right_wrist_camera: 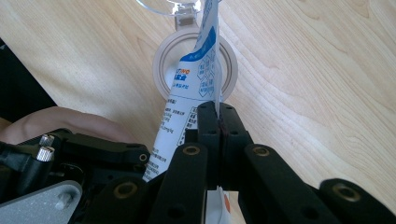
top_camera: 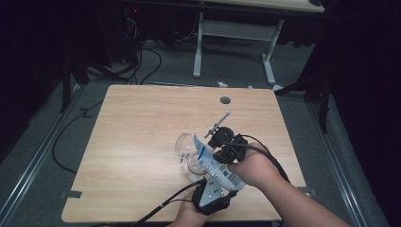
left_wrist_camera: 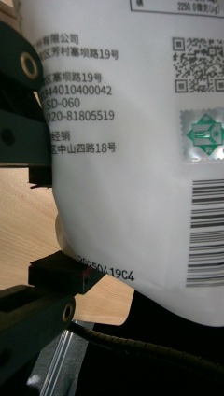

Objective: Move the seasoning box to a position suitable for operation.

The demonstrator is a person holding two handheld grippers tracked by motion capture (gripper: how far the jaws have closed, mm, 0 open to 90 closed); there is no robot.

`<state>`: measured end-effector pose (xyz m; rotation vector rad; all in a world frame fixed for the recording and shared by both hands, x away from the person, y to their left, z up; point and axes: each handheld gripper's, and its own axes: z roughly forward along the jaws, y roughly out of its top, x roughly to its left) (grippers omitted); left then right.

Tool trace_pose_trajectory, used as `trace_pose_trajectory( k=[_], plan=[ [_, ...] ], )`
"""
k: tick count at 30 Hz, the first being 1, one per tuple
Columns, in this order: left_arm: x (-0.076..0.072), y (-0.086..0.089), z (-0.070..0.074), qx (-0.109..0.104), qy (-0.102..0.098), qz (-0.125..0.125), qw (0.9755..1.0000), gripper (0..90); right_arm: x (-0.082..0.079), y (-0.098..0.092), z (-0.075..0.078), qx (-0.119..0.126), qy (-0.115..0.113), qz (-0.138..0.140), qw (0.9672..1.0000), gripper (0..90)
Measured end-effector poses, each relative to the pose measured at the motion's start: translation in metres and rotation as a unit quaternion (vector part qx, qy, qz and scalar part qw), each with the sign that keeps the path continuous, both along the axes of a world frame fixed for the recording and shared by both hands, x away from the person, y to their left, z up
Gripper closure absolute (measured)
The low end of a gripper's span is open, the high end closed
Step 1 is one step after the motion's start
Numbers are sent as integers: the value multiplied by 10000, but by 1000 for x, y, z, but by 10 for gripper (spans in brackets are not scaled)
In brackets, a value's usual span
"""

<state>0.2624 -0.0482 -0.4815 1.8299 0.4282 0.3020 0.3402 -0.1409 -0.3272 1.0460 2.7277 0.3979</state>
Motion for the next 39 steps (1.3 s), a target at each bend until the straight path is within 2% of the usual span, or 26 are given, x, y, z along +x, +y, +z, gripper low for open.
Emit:
trace_pose_trajectory(
  k=[39],
  plan=[
    [2, 0, 2, -16, -26, -23, 10000, 619, 1, 0, 2, -8, -35, 0, 10000, 899]
  ],
)
